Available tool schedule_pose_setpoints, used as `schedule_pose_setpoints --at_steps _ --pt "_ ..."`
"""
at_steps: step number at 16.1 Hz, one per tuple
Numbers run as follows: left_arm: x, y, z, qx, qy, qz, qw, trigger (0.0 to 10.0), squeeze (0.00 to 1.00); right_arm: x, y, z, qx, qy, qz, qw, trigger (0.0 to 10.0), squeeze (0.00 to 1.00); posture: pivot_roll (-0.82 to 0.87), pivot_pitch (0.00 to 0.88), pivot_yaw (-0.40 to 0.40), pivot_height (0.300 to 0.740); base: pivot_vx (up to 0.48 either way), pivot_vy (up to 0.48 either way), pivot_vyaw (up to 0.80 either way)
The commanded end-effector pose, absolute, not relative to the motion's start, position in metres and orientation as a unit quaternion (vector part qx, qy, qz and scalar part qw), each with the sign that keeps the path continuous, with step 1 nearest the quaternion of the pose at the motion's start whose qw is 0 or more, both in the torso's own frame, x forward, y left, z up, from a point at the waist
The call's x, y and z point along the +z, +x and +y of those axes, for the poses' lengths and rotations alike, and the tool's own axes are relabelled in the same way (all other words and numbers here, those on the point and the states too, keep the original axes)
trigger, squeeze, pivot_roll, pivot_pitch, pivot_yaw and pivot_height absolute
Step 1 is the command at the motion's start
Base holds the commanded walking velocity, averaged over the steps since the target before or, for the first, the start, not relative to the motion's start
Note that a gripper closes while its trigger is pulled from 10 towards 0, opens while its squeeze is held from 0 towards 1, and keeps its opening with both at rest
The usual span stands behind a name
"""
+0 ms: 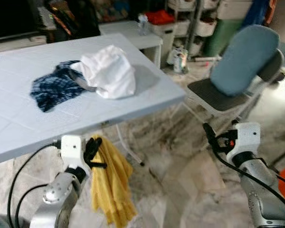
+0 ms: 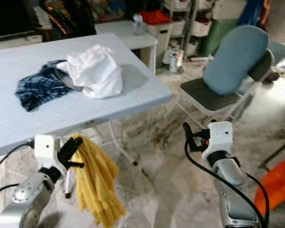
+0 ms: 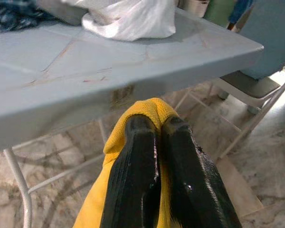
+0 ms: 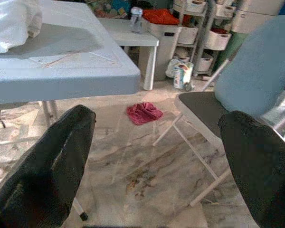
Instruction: Hang hanger
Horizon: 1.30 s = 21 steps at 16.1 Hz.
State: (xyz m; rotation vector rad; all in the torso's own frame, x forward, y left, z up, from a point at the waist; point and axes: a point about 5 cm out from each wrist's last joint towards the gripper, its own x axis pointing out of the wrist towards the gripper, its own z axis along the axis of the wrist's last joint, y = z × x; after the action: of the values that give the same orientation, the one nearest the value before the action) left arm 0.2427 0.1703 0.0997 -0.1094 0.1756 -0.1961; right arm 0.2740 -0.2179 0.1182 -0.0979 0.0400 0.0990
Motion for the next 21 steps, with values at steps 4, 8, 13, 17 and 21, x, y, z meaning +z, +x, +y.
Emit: schedule_pose_setpoints --at_steps 4,8,13,17,21 --pt "0.107 0.244 0.167 -0.097 -0.065 0.069 0.991 10.0 0.00 0.121 0.274 -0.212 0.058 -0.045 0.021 0.997 10.0 0.00 -0.09 0.000 -0.026 0.740 0.000 0.308 -0.80" --pt "0.101 0.239 0.158 -0.114 -0.076 0.086 0.987 10.0 0.00 0.119 0.276 -0.209 0.059 -0.036 0.029 0.997 10.0 0.00 -0.09 0.000 -0.032 0.740 0.000 0.329 -0.80" --pt "0.097 0.240 0.152 -0.120 -0.083 0.093 0.985 10.0 0.00 0.113 0.278 -0.202 0.062 -0.024 0.038 0.997 10.0 0.00 -0.09 0.000 -0.037 0.740 0.000 0.334 -0.80" --pt "0.098 0.243 0.150 -0.127 -0.080 0.092 0.984 10.0 0.00 0.116 0.282 -0.199 0.060 -0.021 0.031 0.998 10.0 0.00 -0.09 0.000 -0.029 0.740 0.000 0.358 -0.80" --pt "0.099 0.244 0.150 -0.127 -0.078 0.093 0.984 10.0 0.00 0.114 0.282 -0.196 0.058 -0.018 0.032 0.998 10.0 0.00 -0.09 0.000 -0.026 0.740 0.000 0.366 -0.80"
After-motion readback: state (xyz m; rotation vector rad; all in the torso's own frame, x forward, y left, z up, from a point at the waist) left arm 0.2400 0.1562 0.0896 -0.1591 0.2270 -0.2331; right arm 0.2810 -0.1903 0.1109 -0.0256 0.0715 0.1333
